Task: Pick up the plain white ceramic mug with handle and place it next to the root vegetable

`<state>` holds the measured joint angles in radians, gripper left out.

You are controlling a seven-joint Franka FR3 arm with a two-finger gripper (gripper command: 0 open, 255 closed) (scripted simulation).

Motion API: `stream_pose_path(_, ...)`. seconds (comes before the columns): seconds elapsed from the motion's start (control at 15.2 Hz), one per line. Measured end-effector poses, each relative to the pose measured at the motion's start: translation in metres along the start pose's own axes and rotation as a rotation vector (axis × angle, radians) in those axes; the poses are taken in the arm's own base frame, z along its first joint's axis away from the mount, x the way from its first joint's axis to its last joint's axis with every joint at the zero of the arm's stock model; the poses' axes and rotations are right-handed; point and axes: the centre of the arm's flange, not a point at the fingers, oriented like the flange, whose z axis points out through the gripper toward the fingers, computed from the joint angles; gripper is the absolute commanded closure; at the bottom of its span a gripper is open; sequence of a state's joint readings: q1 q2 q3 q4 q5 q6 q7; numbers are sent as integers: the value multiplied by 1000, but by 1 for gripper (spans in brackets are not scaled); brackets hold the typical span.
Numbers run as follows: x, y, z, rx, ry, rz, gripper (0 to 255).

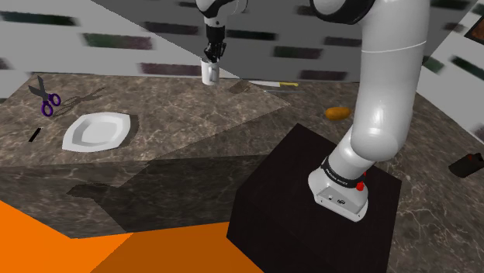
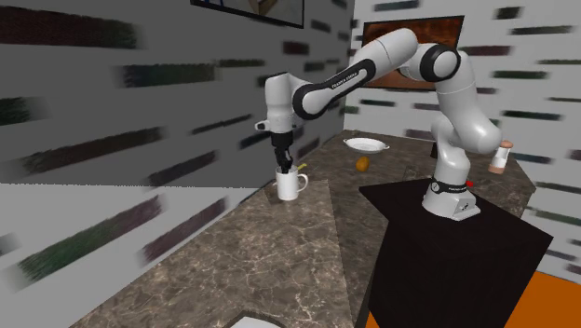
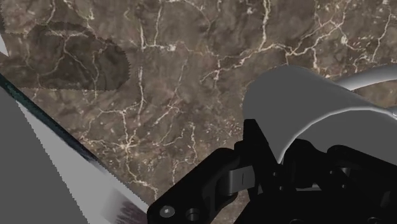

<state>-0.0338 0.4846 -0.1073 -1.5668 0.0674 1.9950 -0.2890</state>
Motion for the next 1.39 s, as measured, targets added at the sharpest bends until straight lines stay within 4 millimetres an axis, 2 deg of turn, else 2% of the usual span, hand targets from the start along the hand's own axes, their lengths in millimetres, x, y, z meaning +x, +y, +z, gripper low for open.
stream_pose_path(0.33, -1, 0, -24, 0, 0, 0, 255)
stream_pose_path(0.46, -16, 4, -26, 0, 0, 0, 255)
stream_pose_path(0.73, -64, 19, -28, 0, 0, 0, 255)
stream_pose_path(1.39, -186, 60, -19, -1, 0, 1, 255)
